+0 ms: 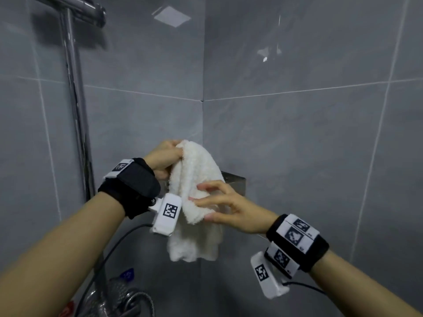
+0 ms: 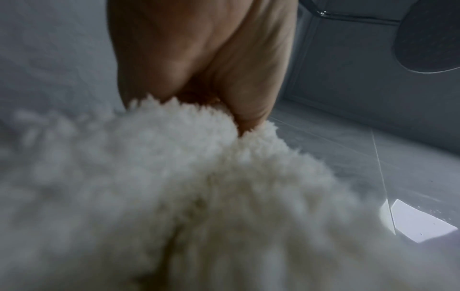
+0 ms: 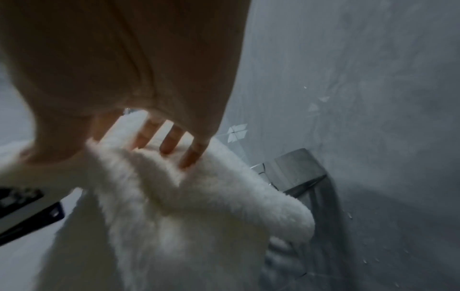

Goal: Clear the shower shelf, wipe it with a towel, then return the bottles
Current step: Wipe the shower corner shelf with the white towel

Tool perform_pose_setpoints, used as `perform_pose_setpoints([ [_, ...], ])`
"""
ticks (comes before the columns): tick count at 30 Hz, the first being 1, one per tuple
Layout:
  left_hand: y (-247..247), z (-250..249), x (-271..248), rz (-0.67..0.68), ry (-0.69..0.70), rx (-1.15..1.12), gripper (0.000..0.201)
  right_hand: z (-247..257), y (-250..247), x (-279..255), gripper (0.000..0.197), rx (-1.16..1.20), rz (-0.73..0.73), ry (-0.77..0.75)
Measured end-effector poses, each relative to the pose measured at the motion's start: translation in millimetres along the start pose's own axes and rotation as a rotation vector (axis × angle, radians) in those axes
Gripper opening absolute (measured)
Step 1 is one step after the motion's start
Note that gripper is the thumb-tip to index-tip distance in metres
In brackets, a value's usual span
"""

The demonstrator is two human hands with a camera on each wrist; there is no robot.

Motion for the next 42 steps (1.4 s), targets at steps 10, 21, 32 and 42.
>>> perform_pose_setpoints([
  [10, -0.2, -13.9, -9.2, 0.098, 0.052, 0.077, 0.045, -45.6, -48.1, 22.1, 0.083, 0.23, -0.056, 0.376],
  [21, -18.5, -12.3, -24.1, 0.207, 0.076, 0.086, 0.051, -39.2, -49.1, 28.8, 0.038, 0.312, 0.006, 0.452],
  [32, 3.9, -20.5, -32.1, 0.361, 0.146, 0.159, 0.056, -43.4, -5.9, 5.2, 0.051, 0.416, 0.306, 0.554],
  [42, -2.8, 42.7, -52.5, 0.439, -0.236, 0.105, 0.027, -43.3, -59.0, 31.5, 0.032, 0.452, -0.19, 0.461],
])
Point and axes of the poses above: each hand's wrist, its own x-axis towards the middle knuckle, its own y-axis out of the palm, z = x × y, the point moved 9 cm from there along x, towards the middle knuckle, and after that the axes turned 2 degrees about -z, right-handed, at the moved point
